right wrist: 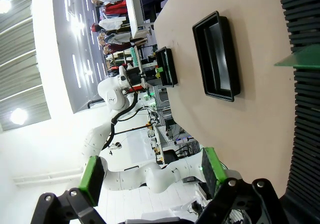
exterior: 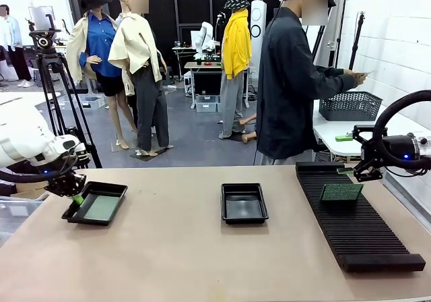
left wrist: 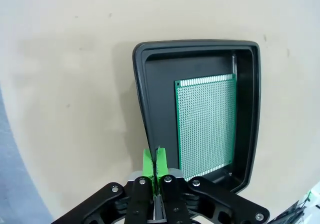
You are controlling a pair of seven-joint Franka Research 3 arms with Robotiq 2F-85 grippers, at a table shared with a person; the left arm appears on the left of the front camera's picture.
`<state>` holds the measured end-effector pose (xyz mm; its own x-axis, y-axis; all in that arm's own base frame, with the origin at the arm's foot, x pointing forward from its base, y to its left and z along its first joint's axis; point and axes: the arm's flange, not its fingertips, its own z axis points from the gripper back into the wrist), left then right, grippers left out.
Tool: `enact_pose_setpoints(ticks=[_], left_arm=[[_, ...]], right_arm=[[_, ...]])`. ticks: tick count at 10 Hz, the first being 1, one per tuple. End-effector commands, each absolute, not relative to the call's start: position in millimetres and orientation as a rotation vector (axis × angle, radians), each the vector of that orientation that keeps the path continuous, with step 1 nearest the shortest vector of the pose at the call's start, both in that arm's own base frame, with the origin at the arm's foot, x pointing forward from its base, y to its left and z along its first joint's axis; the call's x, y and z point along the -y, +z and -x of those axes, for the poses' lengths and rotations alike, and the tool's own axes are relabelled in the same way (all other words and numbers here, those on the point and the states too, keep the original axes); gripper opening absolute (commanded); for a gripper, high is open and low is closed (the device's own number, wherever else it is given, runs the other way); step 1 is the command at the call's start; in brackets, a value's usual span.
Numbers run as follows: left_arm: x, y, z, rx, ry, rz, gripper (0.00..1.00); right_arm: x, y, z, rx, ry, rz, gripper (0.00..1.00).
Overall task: Inspect and transfer BCBs to ESD trays.
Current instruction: Pick up the ESD tray and place it on the left side of the table.
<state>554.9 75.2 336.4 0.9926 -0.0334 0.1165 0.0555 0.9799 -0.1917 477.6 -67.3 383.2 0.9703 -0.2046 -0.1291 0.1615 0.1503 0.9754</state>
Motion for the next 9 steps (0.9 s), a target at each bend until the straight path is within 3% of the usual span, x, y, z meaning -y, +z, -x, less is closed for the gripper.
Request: enact_pose_setpoints(ticks=[1,9], left_arm=[[-95.0,339.3,-559.8,0.054,-0.116,0.184,0.0],[-143.5,328.7,-555.9,0.045,-0.002,0.217,0.0]], right_arm=[[64.7,383.1,-475.2,0.04,-0.275,-1.385,1.0],[64.7,383.1,-475.2,0.04,-0.275,-1.385,1.0]])
